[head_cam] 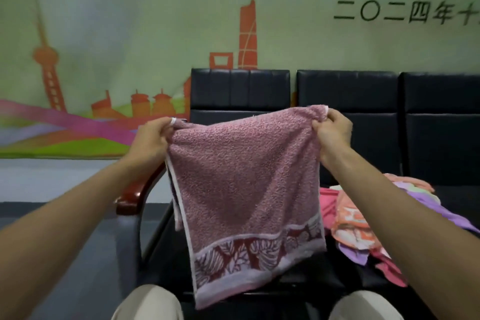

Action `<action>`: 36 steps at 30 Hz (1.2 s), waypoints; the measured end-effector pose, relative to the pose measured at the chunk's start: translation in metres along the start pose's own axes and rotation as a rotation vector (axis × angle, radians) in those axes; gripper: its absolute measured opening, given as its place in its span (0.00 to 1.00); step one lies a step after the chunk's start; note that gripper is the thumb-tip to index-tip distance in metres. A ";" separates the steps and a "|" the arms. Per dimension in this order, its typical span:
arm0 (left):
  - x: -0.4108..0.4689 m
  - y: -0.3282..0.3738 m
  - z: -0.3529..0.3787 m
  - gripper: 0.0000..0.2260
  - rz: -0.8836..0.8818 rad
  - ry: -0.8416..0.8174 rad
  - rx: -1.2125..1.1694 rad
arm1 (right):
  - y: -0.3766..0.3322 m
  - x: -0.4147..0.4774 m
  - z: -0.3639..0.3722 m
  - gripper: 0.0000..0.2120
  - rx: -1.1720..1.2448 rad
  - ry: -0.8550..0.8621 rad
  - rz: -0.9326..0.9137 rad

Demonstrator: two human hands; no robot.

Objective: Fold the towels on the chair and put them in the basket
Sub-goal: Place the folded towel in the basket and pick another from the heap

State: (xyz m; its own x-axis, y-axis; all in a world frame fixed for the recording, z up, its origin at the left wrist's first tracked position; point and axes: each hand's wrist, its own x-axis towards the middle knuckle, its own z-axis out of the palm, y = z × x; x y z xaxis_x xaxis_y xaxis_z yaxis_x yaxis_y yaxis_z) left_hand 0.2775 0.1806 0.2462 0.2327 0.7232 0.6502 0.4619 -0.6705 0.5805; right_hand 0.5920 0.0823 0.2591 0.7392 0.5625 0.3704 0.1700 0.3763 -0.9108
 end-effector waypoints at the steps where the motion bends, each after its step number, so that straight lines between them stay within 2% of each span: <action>1: 0.000 0.006 -0.004 0.17 0.011 0.017 0.016 | -0.006 -0.003 -0.003 0.10 -0.093 0.026 -0.073; 3: 0.003 0.012 -0.010 0.11 -0.028 0.041 0.017 | -0.011 -0.006 -0.008 0.07 -0.187 0.080 -0.171; 5: 0.006 0.015 -0.015 0.07 -0.141 0.083 -0.058 | -0.015 -0.011 -0.013 0.06 -0.230 0.078 -0.216; 8: 0.004 0.026 -0.011 0.11 -0.373 0.085 -0.378 | -0.013 -0.014 -0.021 0.06 -0.401 0.046 -0.297; 10: 0.000 0.037 -0.007 0.10 -0.501 0.064 -0.647 | -0.011 -0.013 -0.027 0.07 -0.551 0.043 -0.319; 13: -0.003 0.044 -0.010 0.11 -0.647 -0.043 -0.937 | -0.013 -0.010 -0.030 0.07 -0.501 0.057 -0.160; 15: -0.005 0.049 -0.013 0.12 -0.611 -0.117 -0.995 | -0.017 -0.008 -0.031 0.07 -0.322 0.039 -0.023; 17: -0.004 0.054 -0.011 0.14 -0.550 -0.098 -0.951 | -0.022 -0.007 -0.032 0.07 -0.252 0.005 0.026; 20: -0.004 0.054 -0.013 0.18 -0.448 0.066 -0.604 | -0.028 -0.006 -0.035 0.10 -0.331 0.005 -0.044; 24: 0.001 0.035 -0.020 0.12 -0.231 0.185 -0.125 | -0.028 -0.001 -0.044 0.08 -0.583 0.005 -0.181; 27: 0.000 0.029 -0.021 0.08 -0.138 0.232 0.066 | -0.026 -0.001 -0.042 0.08 -0.633 -0.014 -0.234; 31: 0.003 0.017 -0.021 0.04 -0.207 0.207 0.015 | -0.023 0.000 -0.034 0.13 -0.370 0.001 -0.091; 33: 0.005 0.013 -0.023 0.05 -0.340 0.182 -0.188 | -0.022 0.000 -0.033 0.11 -0.335 -0.064 -0.091; 36: 0.005 0.015 -0.025 0.06 -0.498 0.167 -0.518 | -0.023 -0.001 -0.036 0.16 -0.291 -0.294 -0.078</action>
State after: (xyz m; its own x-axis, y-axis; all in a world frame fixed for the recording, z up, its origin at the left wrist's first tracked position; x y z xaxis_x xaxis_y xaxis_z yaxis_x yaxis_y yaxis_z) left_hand 0.2637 0.1703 0.2702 -0.0515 0.9552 0.2916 0.0061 -0.2917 0.9565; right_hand 0.6106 0.0462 0.2734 0.5069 0.7423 0.4382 0.4261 0.2262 -0.8760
